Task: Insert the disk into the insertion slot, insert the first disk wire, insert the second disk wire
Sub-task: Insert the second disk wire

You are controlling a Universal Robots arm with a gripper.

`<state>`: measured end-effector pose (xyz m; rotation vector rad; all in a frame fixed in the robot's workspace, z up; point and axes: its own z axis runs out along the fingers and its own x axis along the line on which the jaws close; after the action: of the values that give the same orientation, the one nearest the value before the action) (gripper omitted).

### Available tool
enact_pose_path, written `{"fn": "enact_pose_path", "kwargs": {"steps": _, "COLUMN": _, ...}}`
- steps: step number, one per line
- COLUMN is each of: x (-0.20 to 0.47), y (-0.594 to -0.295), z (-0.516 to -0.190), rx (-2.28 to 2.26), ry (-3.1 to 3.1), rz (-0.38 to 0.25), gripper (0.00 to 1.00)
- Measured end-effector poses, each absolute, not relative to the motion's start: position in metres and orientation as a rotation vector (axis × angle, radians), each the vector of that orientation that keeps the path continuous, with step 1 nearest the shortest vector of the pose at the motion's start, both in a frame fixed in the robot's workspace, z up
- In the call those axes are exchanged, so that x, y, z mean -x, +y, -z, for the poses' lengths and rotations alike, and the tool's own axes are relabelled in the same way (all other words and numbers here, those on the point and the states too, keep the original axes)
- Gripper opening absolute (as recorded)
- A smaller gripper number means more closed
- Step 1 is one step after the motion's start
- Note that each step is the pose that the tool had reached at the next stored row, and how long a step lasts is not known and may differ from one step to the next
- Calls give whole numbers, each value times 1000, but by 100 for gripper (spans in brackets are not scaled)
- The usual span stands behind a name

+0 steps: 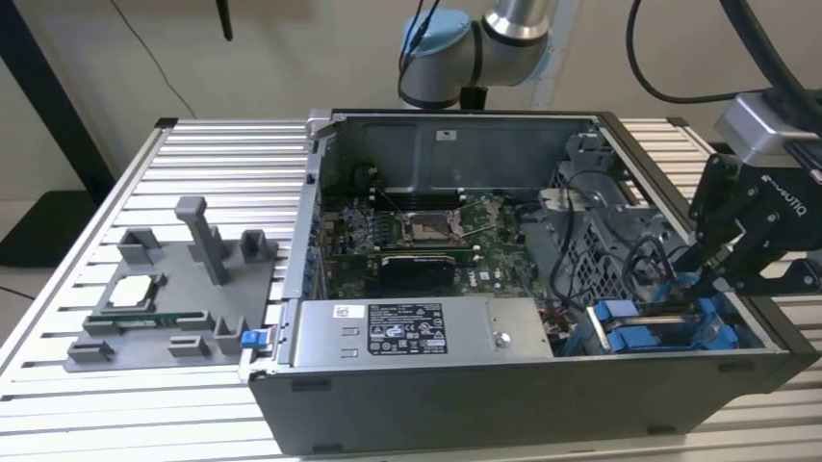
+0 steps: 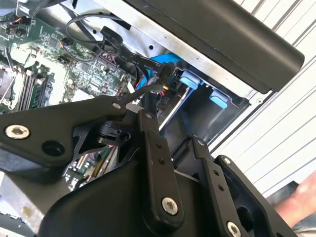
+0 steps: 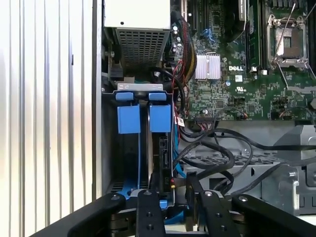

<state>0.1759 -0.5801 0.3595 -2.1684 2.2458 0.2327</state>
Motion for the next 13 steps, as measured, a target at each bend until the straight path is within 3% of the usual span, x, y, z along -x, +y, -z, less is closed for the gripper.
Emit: {"fn": "enact_pose_path", "kwargs": {"steps": 13, "x": -175, "y": -580, "z": -369, "rx": 2158, "ry": 2231, "rz": -202, "gripper": 100}}
